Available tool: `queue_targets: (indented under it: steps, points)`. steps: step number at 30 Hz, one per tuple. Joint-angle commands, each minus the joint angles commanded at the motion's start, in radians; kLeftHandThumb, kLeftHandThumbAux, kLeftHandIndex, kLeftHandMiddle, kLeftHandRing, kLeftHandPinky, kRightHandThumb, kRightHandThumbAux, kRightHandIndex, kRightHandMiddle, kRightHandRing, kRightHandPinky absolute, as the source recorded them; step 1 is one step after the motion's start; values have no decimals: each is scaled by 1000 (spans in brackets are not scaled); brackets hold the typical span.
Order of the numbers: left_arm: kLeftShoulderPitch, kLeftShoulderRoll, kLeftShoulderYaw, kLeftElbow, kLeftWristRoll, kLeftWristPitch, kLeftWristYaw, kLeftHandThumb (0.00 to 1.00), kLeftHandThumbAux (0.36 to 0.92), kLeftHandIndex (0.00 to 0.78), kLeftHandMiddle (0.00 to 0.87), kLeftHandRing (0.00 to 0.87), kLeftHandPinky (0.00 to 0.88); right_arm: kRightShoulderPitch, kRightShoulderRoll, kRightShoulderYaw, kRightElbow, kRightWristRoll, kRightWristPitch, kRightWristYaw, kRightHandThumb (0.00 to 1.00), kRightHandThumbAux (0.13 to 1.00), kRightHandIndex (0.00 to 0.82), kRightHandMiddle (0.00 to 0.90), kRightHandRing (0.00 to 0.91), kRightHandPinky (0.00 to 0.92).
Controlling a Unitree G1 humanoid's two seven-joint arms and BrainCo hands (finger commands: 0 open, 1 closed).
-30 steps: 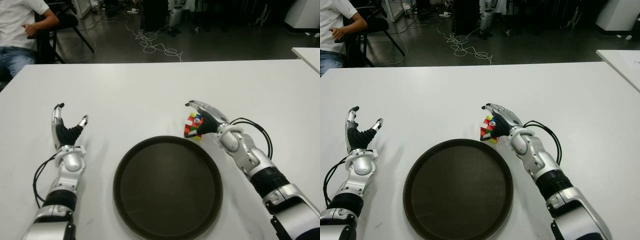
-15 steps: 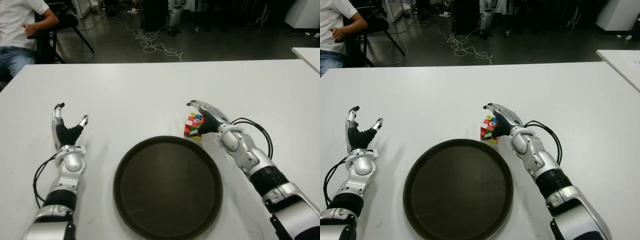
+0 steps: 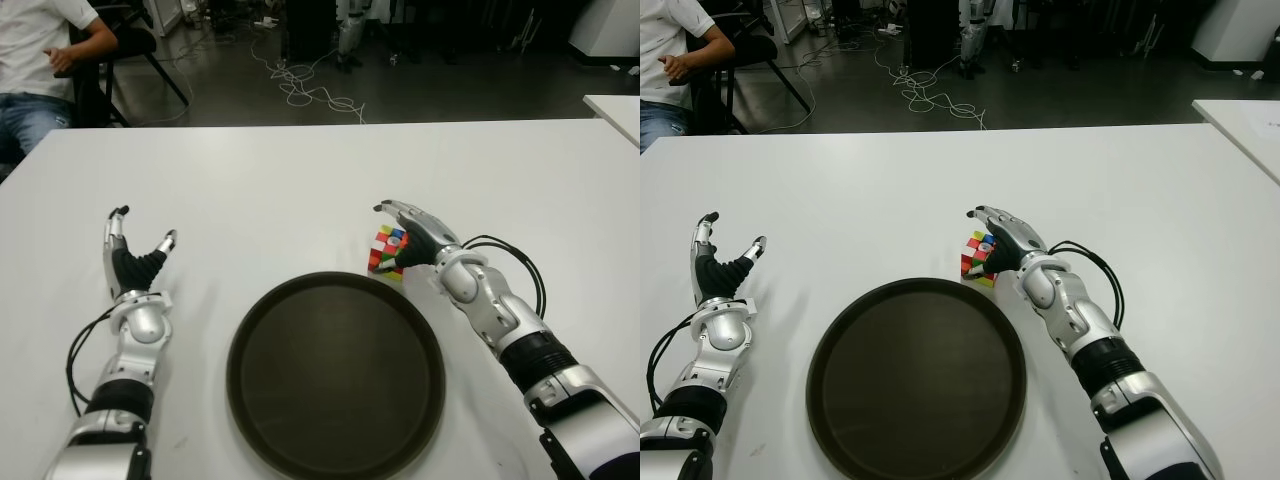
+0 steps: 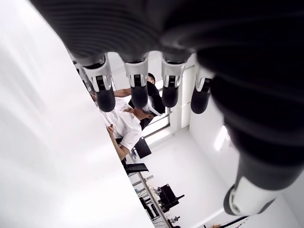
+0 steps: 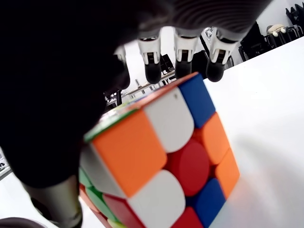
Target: Pick up the Rubik's Cube and put it in the plate
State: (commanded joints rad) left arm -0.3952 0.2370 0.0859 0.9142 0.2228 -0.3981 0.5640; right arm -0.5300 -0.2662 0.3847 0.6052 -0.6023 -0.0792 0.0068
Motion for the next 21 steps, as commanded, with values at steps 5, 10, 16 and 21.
queue_targets:
  steps: [5, 10, 16, 21]
  points:
    - [6, -3, 0, -13, -1, -1, 0, 0, 713, 52, 62, 40, 23, -2, 1, 4, 1, -1, 10, 13, 0, 772, 0, 0, 0, 25]
    - [6, -2, -1, -15, 1, 0, 0, 0, 737, 50, 62, 38, 13, -2, 4, 8, 6, 0, 15, 22, 0, 755, 0, 0, 0, 38]
    - [5, -1, -2, -13, 3, 2, 0, 0, 742, 50, 58, 33, 14, -4, 2, 16, 13, -9, 6, 16, 0, 756, 0, 0, 0, 36]
    - [5, -1, 0, -14, -1, 6, -4, 0, 719, 47, 49, 26, 19, -4, 2, 22, 21, -15, -6, 9, 0, 738, 0, 0, 0, 27]
